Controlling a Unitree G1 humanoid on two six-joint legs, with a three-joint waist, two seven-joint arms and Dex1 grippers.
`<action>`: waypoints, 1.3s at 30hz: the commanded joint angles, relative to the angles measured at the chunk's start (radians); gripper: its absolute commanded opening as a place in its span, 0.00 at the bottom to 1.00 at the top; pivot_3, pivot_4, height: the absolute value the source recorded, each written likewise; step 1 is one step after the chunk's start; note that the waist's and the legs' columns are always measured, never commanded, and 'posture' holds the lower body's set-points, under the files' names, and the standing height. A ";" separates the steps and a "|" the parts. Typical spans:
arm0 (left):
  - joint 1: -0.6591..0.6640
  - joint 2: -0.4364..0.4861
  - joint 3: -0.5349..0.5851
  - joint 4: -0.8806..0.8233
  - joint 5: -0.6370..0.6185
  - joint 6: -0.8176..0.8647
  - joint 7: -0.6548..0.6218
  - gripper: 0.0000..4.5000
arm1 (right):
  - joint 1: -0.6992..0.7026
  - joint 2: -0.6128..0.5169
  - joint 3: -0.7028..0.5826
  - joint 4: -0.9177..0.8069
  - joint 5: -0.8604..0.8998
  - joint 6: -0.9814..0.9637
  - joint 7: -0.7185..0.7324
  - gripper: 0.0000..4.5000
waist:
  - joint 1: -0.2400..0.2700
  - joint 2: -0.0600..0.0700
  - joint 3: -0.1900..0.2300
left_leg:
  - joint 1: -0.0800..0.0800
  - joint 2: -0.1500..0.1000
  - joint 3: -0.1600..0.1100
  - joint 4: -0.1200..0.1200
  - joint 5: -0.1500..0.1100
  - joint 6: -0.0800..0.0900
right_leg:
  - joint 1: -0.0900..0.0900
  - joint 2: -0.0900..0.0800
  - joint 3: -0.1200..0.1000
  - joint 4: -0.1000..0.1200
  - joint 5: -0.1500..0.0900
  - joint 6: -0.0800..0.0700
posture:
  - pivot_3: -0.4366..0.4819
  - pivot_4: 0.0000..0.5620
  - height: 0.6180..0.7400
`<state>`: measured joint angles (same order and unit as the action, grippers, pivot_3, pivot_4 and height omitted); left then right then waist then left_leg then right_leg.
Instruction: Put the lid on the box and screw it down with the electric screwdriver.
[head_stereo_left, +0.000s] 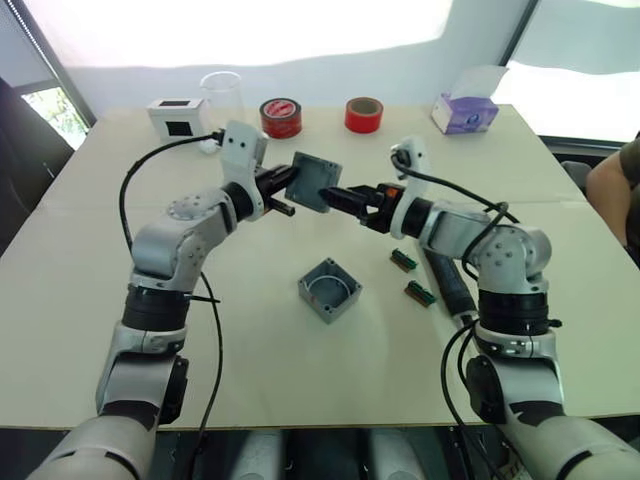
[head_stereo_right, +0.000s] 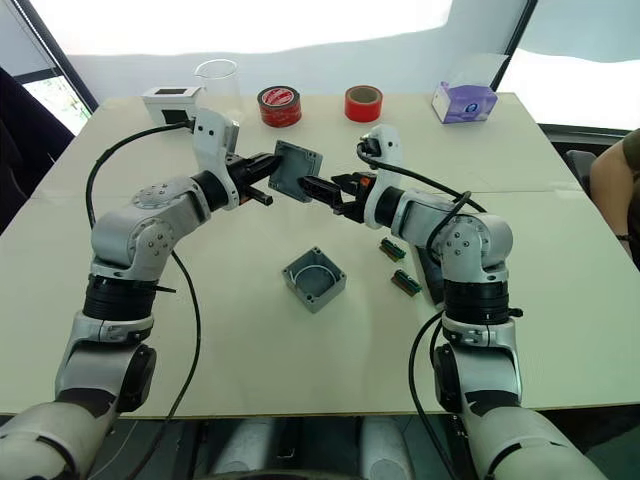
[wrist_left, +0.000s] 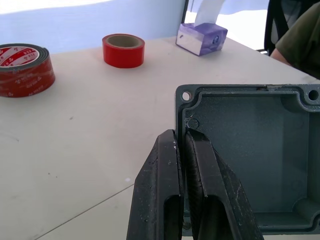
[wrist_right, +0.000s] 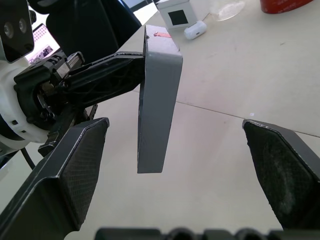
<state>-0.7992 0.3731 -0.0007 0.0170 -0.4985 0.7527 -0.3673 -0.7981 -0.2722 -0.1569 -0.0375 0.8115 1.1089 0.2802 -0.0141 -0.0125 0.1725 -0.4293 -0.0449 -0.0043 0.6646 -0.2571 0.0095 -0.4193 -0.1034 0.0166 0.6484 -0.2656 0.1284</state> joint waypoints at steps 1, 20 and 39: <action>-0.030 -0.003 0.028 -0.026 0.007 -0.014 -0.014 0.00 | -0.004 0.013 -0.025 -0.050 0.021 0.003 -0.007 0.75 | 0.000 0.000 0.000 | 0.000 0.000 0.000 0.000 0.000 0.000 | 0.000 0.000 0.000 0.000 0.000 0.000 | 0.48 0.27 1.00; -0.021 -0.018 0.075 -0.054 -0.020 0.012 -0.063 0.36 | 0.021 0.068 -0.035 -0.071 0.024 0.002 -0.057 0.02 | 0.001 0.000 0.000 | 0.000 0.000 0.000 0.000 0.000 0.000 | 0.000 0.000 0.000 0.000 0.000 0.000 | 0.48 0.27 1.00; 0.011 0.148 0.156 -0.078 -0.174 0.220 -0.222 0.57 | 0.362 -0.422 0.290 -0.610 -0.537 -0.556 0.161 0.02 | 0.001 0.000 0.000 | -0.002 0.000 -0.001 0.000 -0.001 0.001 | -0.002 0.001 0.000 -0.001 0.000 0.000 | 0.48 0.27 1.00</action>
<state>-0.8010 0.4965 0.1742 -0.0086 -0.6584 0.9556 -0.5526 -0.4695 -0.6353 0.0710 -0.5367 0.4339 0.7119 0.4108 -0.0127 -0.0127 0.1727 -0.4312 -0.0442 -0.0049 0.6640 -0.2577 0.0106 -0.4214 -0.1024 0.0163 0.6476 -0.2658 0.1287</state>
